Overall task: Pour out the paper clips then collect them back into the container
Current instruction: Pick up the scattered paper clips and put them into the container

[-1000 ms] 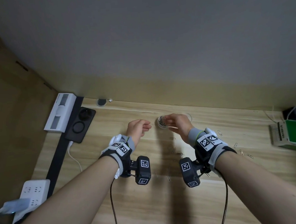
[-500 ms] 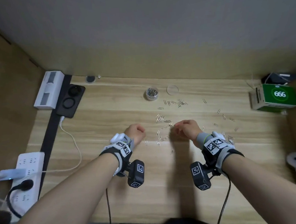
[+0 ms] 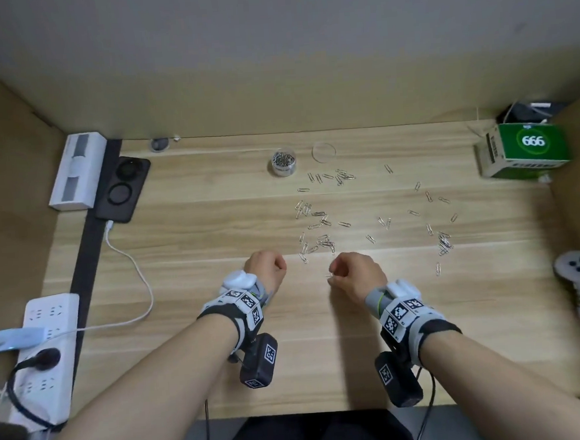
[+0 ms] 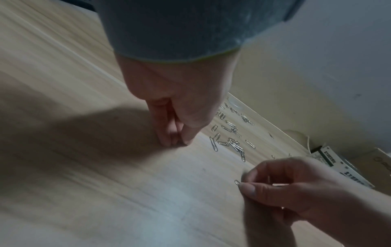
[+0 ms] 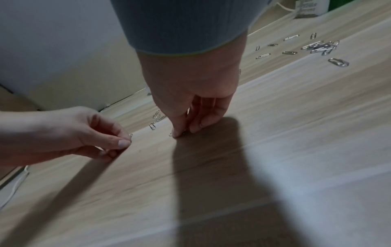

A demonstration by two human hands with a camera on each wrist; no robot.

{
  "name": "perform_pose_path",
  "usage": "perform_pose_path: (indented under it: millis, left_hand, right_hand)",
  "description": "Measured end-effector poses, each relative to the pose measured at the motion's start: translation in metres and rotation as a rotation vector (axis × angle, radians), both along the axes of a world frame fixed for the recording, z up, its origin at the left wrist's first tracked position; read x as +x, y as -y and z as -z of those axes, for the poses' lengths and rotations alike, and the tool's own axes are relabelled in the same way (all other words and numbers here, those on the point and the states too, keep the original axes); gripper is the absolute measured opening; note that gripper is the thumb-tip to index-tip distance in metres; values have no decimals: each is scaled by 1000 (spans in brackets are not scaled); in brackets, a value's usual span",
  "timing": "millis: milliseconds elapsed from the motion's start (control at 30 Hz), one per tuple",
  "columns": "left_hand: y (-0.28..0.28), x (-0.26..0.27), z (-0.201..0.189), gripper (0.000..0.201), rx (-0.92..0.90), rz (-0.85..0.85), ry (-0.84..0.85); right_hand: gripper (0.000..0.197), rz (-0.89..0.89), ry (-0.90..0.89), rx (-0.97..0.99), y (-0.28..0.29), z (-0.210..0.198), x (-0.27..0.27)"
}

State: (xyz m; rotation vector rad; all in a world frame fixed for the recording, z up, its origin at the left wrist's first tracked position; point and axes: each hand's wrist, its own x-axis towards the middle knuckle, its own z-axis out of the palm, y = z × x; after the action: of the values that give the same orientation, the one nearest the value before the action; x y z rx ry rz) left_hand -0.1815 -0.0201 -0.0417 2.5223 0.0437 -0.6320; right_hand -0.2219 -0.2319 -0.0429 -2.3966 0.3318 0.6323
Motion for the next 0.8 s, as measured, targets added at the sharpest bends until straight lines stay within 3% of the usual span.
perform_pose_path:
  millis: [233,367,533,700,800]
  left_hand:
    - [-5,-2,2,15,-37,-45,24]
    - [-15,2,8,24,-82,56,83]
    - [-11,12,6,5,-45,81,24]
    - [-9,17,3,6,-40,101,39]
    - [-13,24,3,14,-89,217,97]
  right_hand:
    - [16,46,40,-33,5,3,-7]
    - [14,21,48,-69,7,4,-8]
    - [12,5,48,-96,2,5,-9]
    - [19,105,58,4,5,3,-7]
    - [17,190,74,69,13,6,-2]
